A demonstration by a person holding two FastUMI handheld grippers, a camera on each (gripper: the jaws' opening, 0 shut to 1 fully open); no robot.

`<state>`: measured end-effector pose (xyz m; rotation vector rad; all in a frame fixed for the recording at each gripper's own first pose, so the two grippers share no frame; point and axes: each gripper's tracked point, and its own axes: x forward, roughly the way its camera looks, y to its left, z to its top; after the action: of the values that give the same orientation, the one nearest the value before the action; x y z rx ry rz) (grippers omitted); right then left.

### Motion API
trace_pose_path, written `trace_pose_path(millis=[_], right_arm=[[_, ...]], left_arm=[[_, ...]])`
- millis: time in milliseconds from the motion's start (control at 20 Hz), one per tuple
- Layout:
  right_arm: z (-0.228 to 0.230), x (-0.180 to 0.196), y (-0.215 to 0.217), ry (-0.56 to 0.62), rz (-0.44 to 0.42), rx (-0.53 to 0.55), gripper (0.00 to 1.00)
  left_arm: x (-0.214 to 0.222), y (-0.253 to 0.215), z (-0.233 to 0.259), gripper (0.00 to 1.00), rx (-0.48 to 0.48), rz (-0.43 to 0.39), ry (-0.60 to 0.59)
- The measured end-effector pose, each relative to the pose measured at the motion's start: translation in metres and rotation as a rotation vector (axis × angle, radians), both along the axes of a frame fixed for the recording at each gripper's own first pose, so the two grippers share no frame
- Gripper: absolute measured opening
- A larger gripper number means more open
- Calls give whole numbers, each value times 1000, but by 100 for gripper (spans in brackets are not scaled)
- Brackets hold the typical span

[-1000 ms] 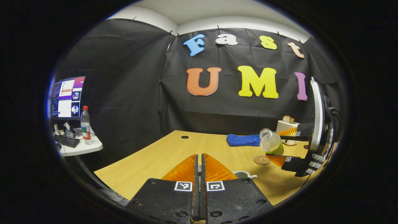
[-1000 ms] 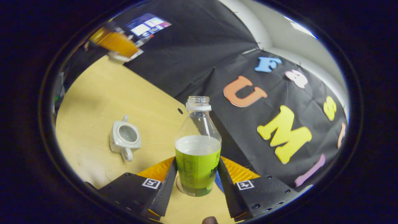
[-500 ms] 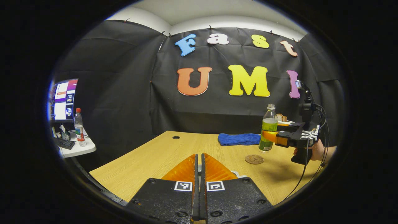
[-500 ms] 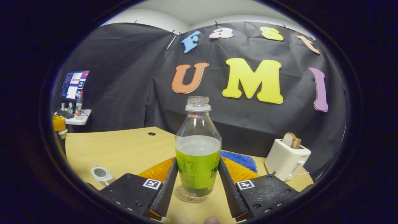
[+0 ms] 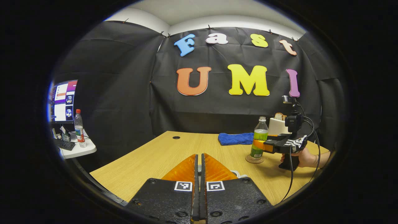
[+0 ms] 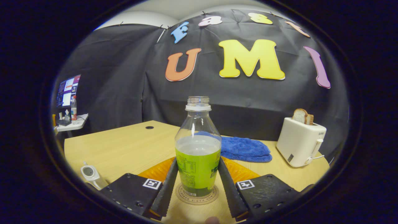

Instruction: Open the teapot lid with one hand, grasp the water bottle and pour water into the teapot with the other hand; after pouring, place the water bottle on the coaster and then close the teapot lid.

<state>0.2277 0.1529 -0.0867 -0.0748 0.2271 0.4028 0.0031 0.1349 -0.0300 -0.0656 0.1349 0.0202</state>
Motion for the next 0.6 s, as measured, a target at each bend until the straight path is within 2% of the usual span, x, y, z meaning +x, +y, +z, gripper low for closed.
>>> trace_pose_path(millis=[250, 300, 400, 600], right_arm=[[3, 0, -1, -17, -20, 11, 76], [5, -1, -2, -22, -23, 11, 80], [12, -4, -3, -34, -30, 10, 99], [38, -36, -18, -84, -33, 25, 97]], left_arm=[[0, 0, 0, 3, 0, 1, 3], [0, 0, 0, 3, 0, -1, 4], [1, -1, -1, 3, -2, -2, 3], [2, -5, -2, 3, -3, -17, -6]])
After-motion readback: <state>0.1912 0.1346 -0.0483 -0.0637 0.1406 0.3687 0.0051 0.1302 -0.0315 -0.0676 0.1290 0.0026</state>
